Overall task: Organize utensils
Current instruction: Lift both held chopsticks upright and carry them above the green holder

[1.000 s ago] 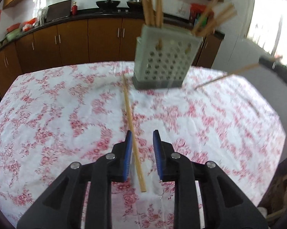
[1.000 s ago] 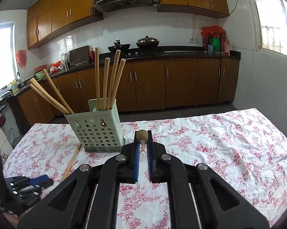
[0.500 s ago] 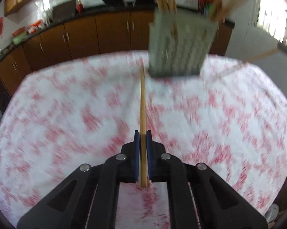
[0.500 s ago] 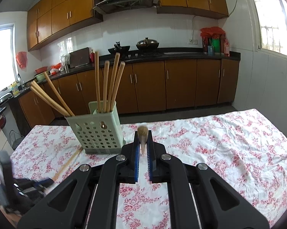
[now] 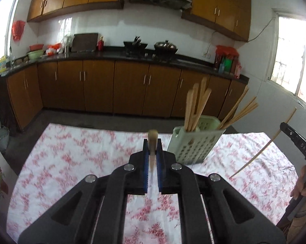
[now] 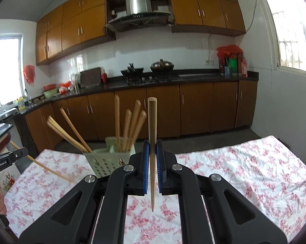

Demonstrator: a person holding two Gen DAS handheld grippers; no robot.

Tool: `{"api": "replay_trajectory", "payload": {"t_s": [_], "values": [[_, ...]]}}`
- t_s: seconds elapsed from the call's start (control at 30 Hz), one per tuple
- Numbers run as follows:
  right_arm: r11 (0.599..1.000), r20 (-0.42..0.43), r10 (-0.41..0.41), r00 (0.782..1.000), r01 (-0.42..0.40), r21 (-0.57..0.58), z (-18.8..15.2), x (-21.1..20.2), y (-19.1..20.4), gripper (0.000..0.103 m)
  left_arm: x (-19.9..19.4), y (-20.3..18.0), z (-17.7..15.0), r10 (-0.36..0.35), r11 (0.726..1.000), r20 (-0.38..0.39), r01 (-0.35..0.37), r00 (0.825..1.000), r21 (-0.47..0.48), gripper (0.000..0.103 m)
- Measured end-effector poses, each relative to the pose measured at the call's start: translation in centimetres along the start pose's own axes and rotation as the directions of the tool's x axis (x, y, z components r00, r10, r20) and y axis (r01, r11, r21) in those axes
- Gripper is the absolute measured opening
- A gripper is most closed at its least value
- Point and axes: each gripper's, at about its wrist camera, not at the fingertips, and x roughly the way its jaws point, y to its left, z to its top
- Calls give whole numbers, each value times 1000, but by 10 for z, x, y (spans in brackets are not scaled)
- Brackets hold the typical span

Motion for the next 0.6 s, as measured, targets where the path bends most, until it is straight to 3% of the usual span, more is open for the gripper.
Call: {"api": "replay_trajectory", "payload": {"t_s": [0.23, 0.4, 0.6], "values": [[996, 112, 92, 989, -94, 11, 38, -16, 16, 8, -34, -31, 34, -66, 997, 99, 60, 993, 57, 8], [989, 192, 143, 971, -147, 7, 59, -22, 28, 8, -52, -57, 64, -104, 993, 222, 88, 969, 82, 8], [988, 249, 154, 956, -155, -15, 70, -8, 41, 8, -47, -80, 88, -119, 992, 303, 105, 946, 65, 8]]}}
